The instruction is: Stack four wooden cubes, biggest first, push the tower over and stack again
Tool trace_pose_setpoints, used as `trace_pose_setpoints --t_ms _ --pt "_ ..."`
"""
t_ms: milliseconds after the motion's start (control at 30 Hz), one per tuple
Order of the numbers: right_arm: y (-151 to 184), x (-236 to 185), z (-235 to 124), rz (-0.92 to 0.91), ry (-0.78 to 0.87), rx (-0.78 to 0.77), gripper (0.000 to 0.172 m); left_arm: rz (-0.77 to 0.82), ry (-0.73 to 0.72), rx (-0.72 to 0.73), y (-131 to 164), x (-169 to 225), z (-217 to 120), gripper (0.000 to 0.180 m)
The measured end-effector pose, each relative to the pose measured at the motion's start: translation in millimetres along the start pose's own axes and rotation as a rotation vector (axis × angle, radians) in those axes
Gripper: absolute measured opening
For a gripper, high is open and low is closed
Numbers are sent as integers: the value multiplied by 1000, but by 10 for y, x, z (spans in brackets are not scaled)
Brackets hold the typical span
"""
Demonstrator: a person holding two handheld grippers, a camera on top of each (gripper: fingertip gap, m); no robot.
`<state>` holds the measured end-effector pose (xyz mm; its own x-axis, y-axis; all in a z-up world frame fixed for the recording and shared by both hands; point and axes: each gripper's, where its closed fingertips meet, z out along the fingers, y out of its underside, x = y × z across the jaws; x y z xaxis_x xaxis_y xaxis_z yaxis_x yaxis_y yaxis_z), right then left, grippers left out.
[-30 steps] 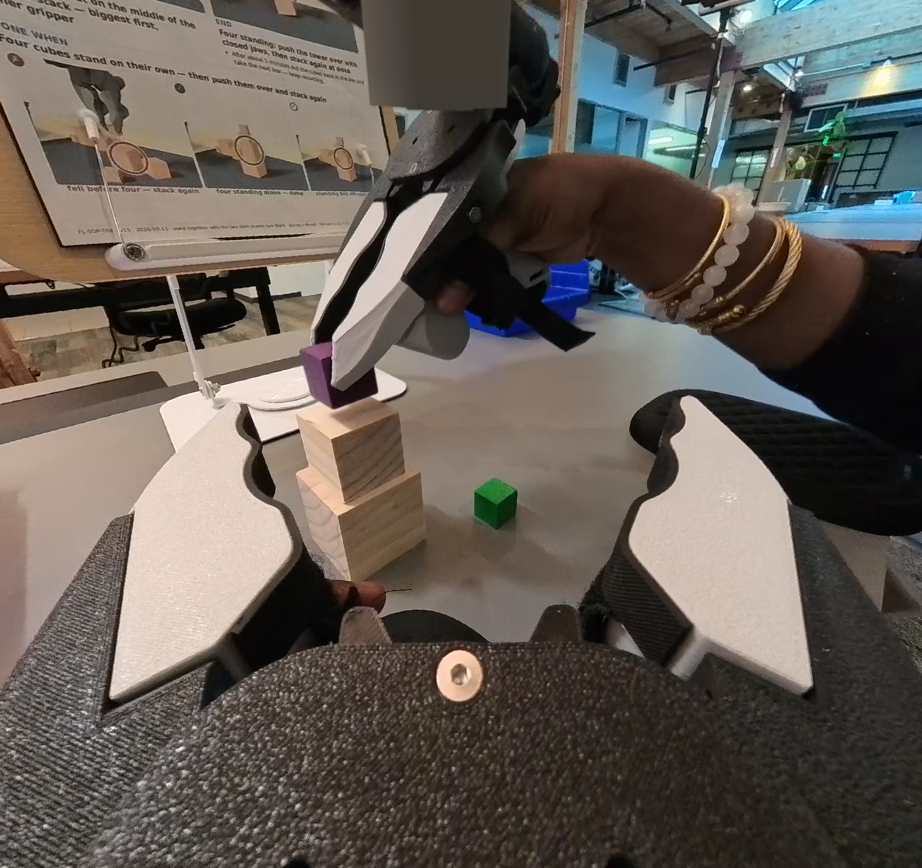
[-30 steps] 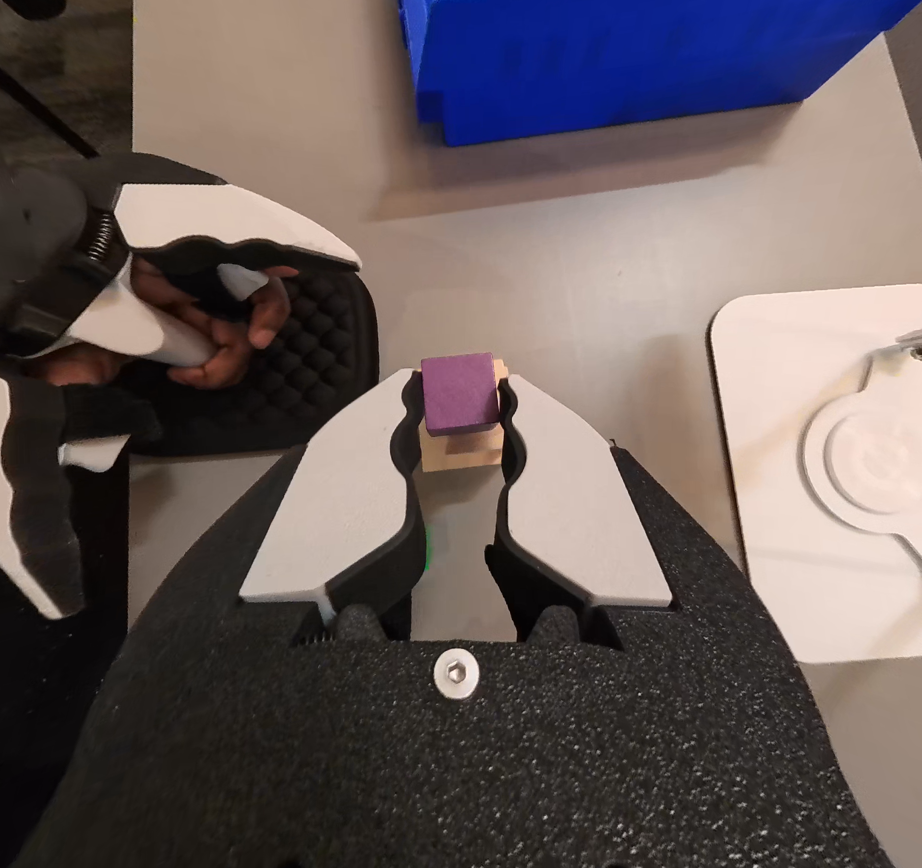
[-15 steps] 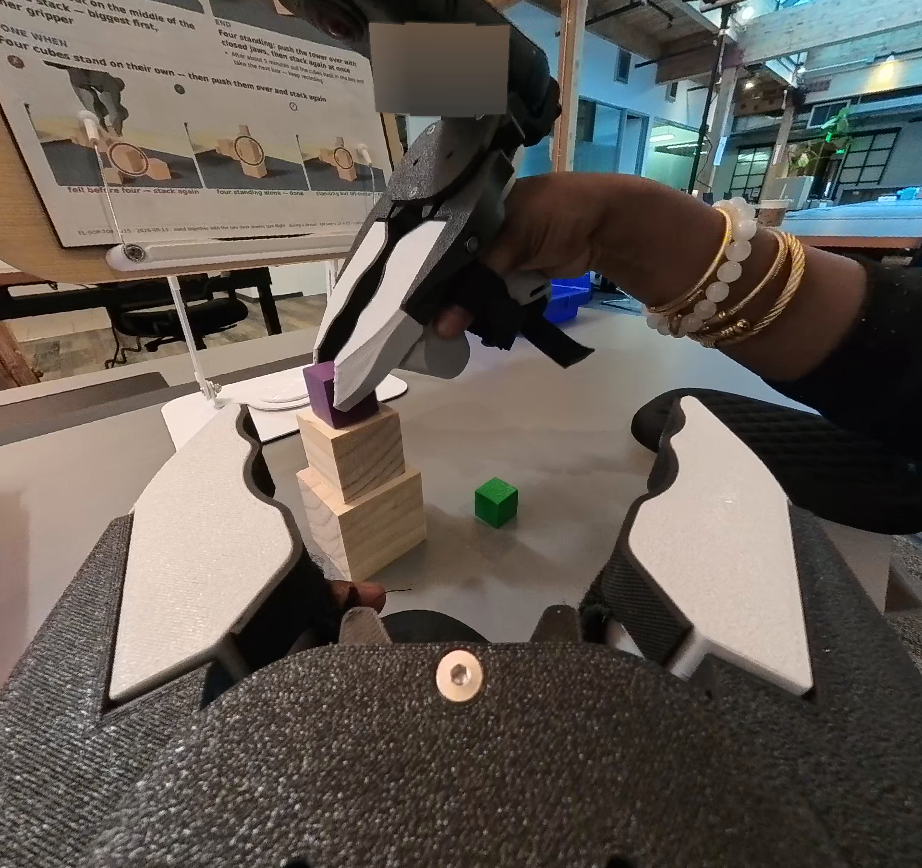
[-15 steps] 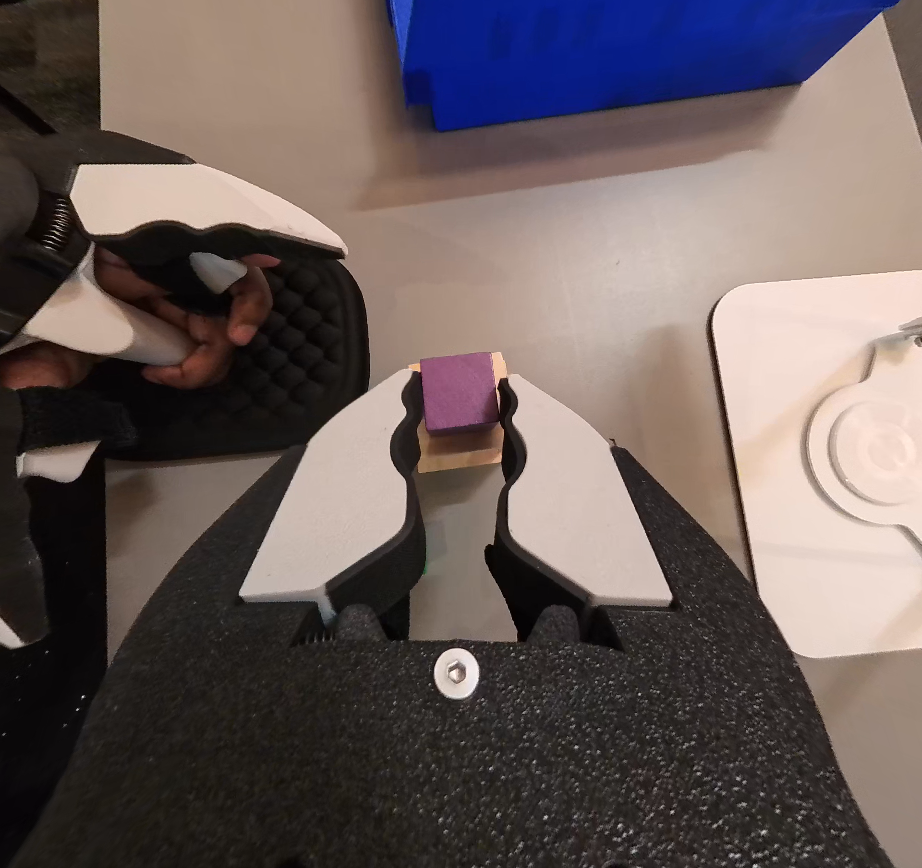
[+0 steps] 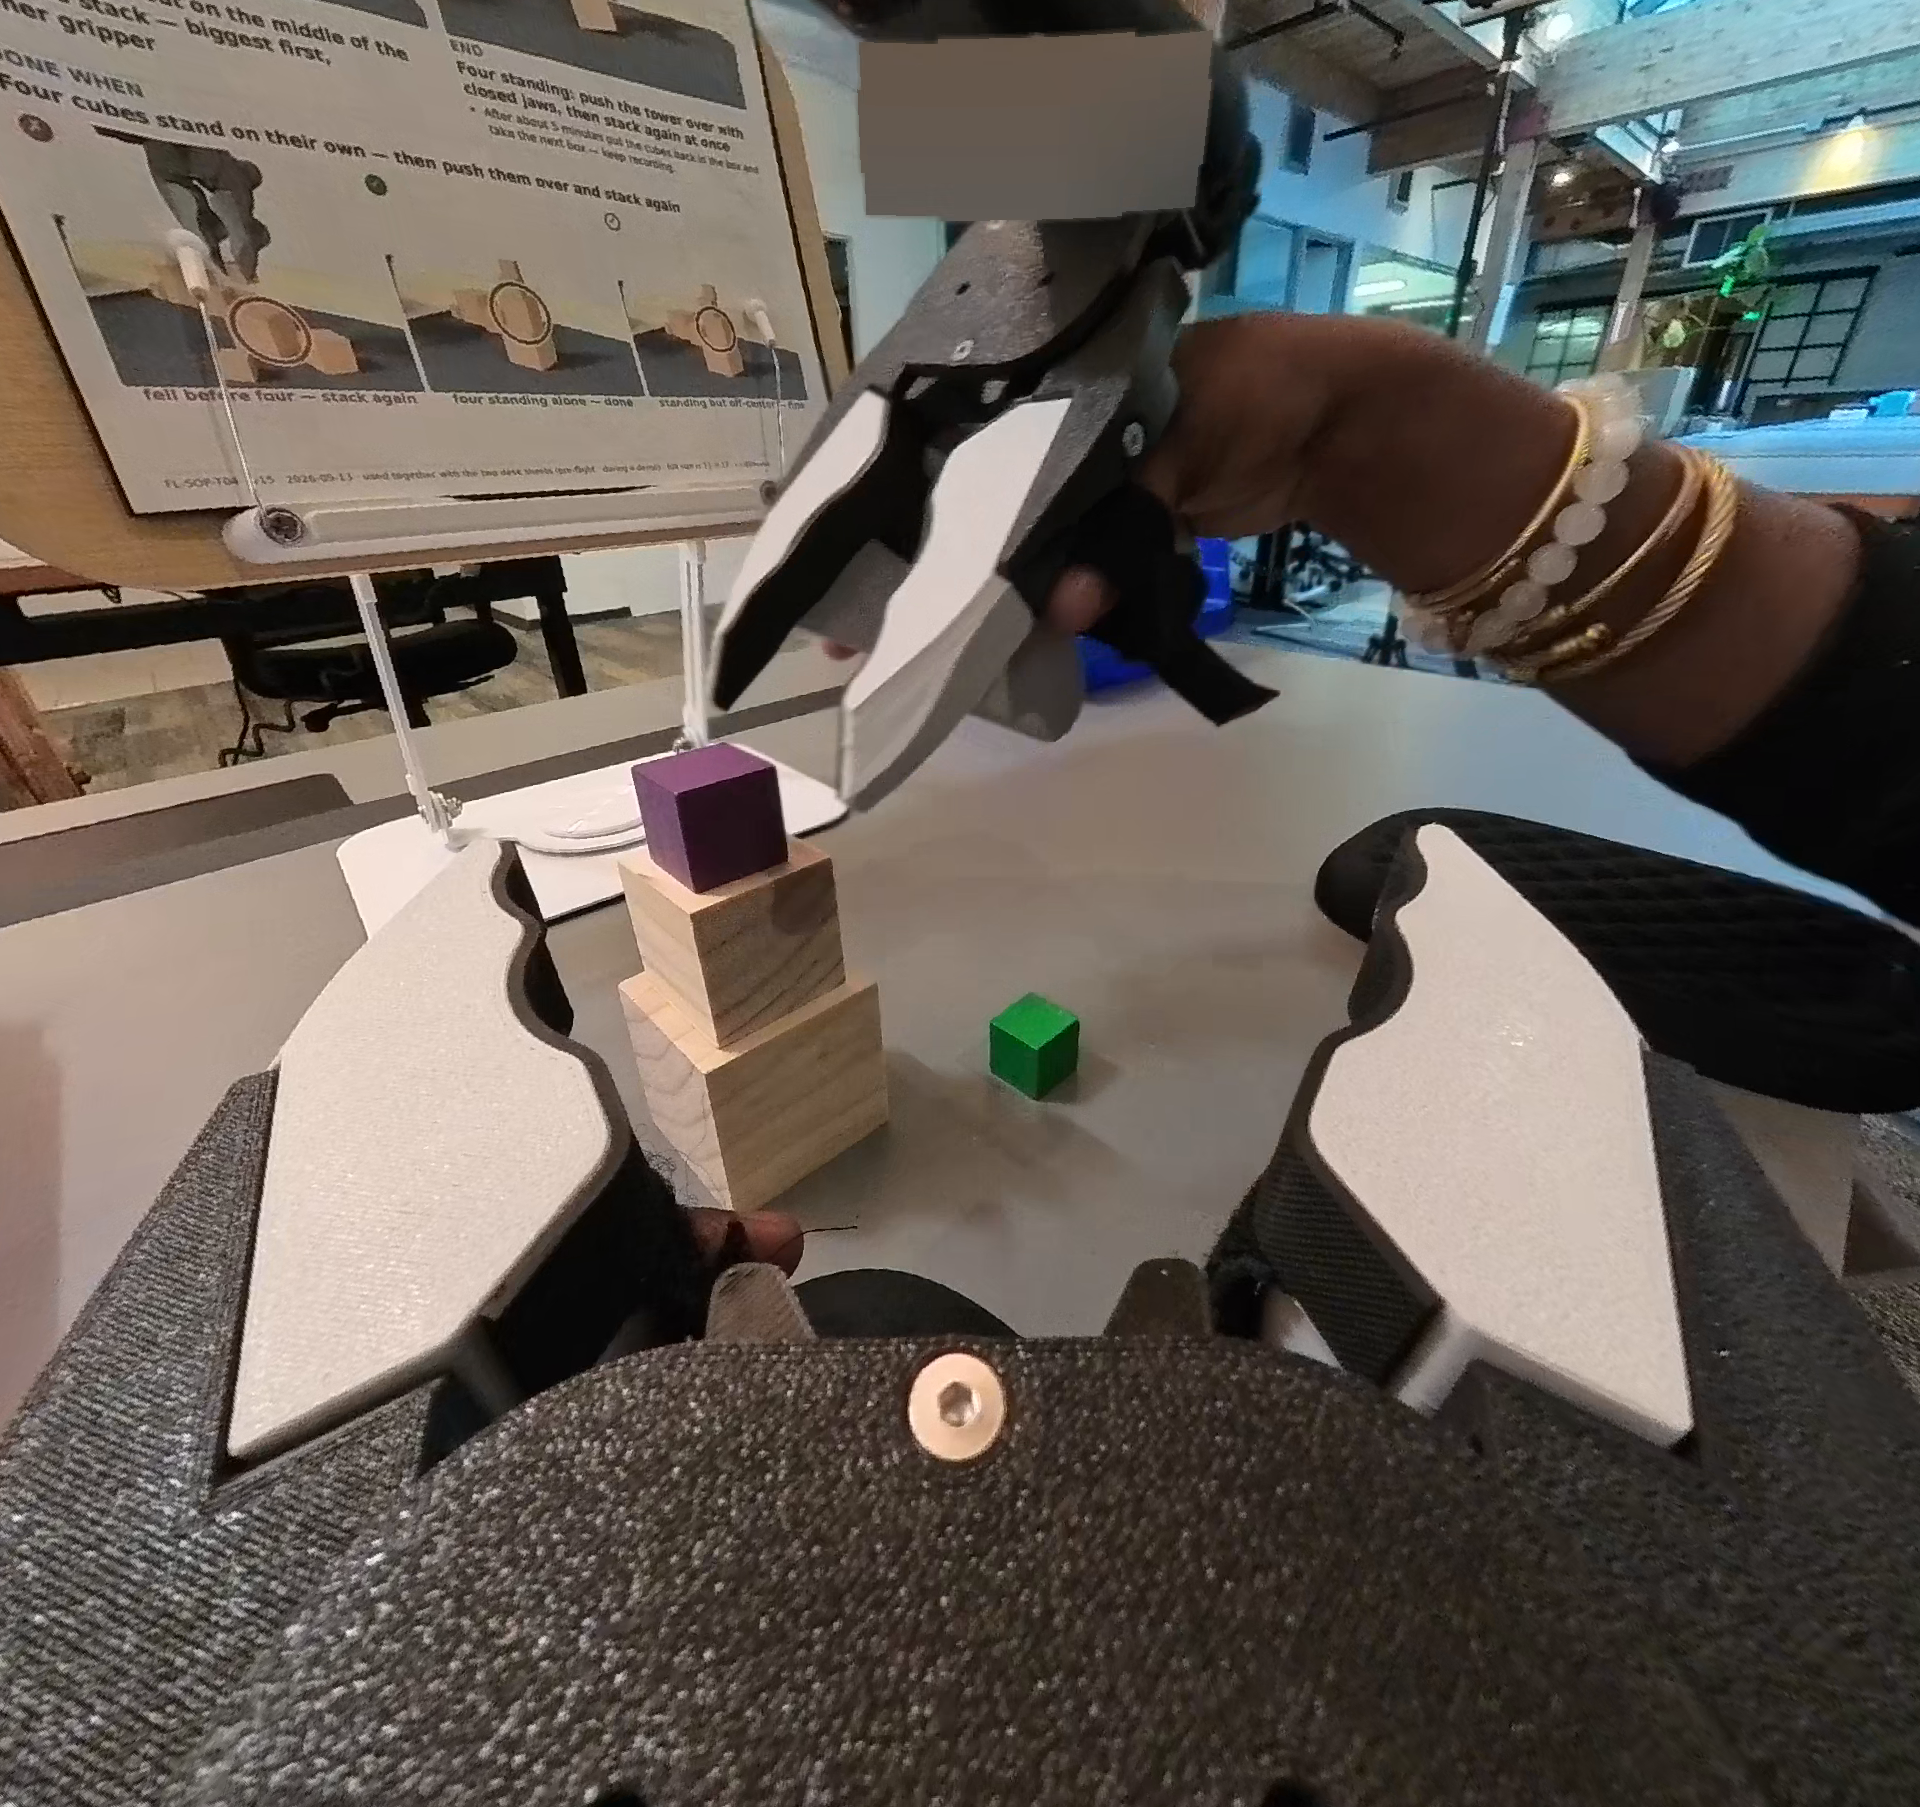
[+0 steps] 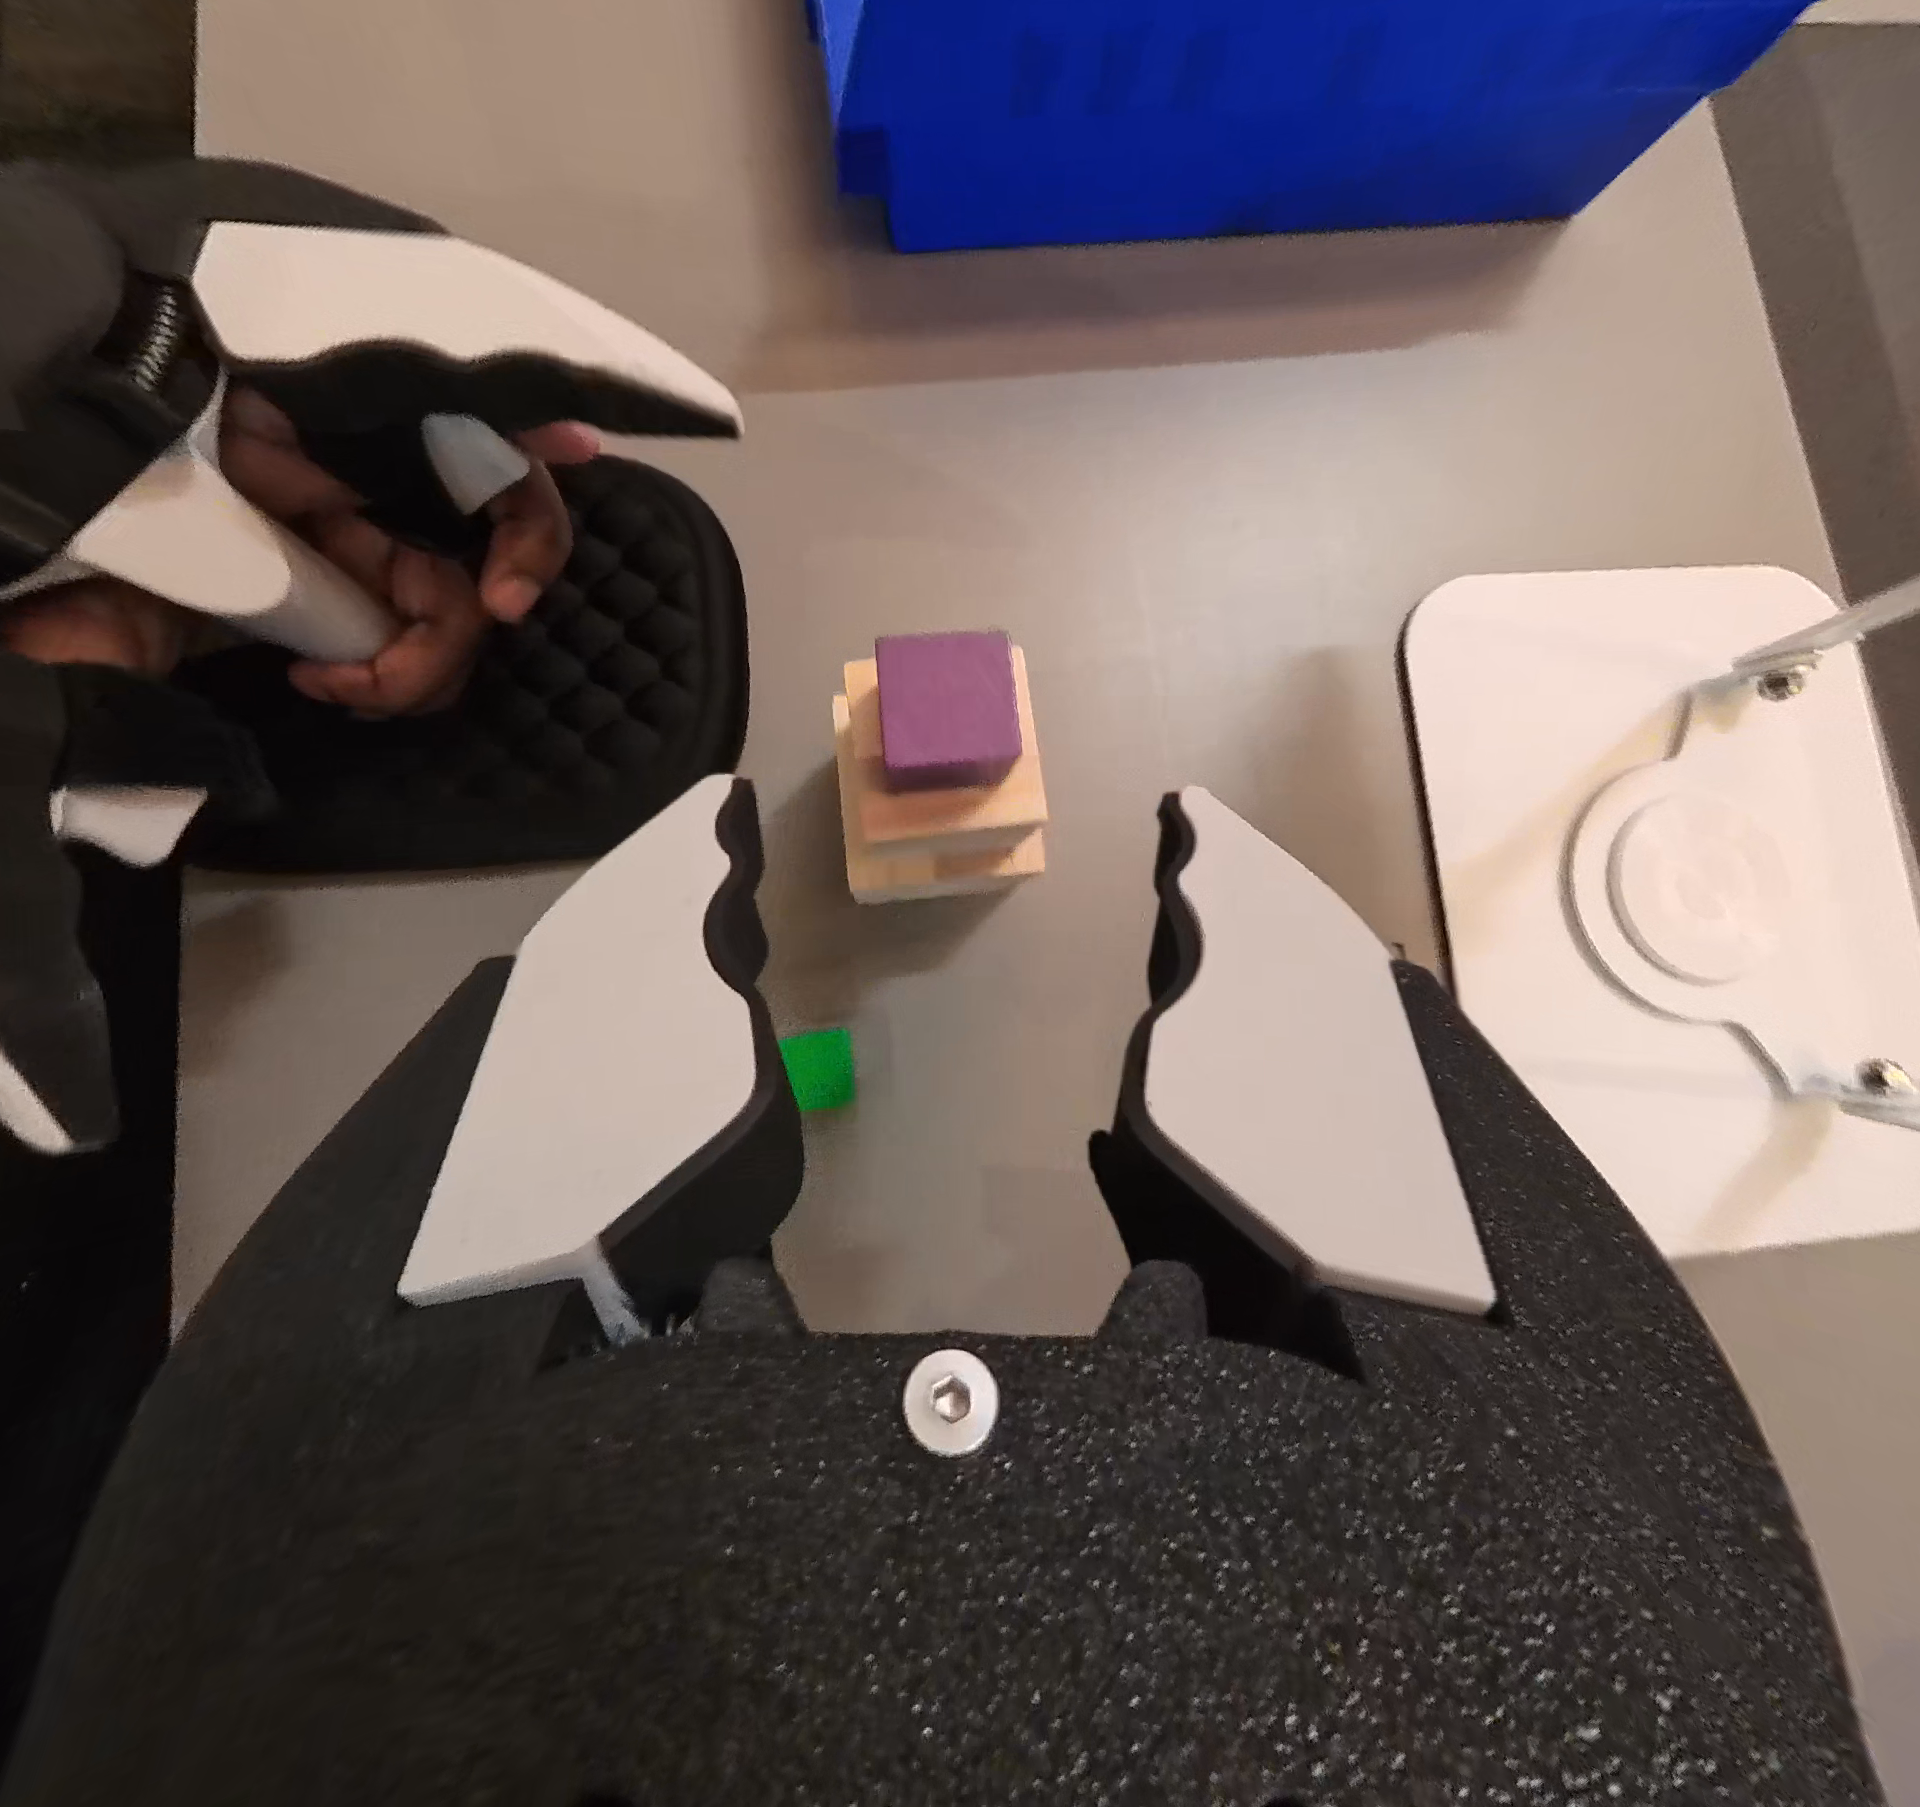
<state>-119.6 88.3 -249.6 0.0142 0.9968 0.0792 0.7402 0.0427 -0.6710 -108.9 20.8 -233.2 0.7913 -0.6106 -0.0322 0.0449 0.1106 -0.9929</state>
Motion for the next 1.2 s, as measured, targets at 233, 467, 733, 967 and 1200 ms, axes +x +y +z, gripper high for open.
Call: trace_pose_setpoints --t_ms 233,467,733,967,1200 --pt "510 -70 -140 40 -28 -52 76 1 -1 -1 0 0 0 146" --pt "914 -291 64 32 -94 -115 66 4 -3 -2 2 0 1 146" --pt "1047 -445 236 -26 -126 -171 42 4 -2 -7 9 2 5 146" --pt "1104 -400 354 -23 -116 -214 21 7 -4 -10 12 2 7 146" --pt "669 -239 14 15 -73 -120 21 8 -9 -12 14 -2 8 146"
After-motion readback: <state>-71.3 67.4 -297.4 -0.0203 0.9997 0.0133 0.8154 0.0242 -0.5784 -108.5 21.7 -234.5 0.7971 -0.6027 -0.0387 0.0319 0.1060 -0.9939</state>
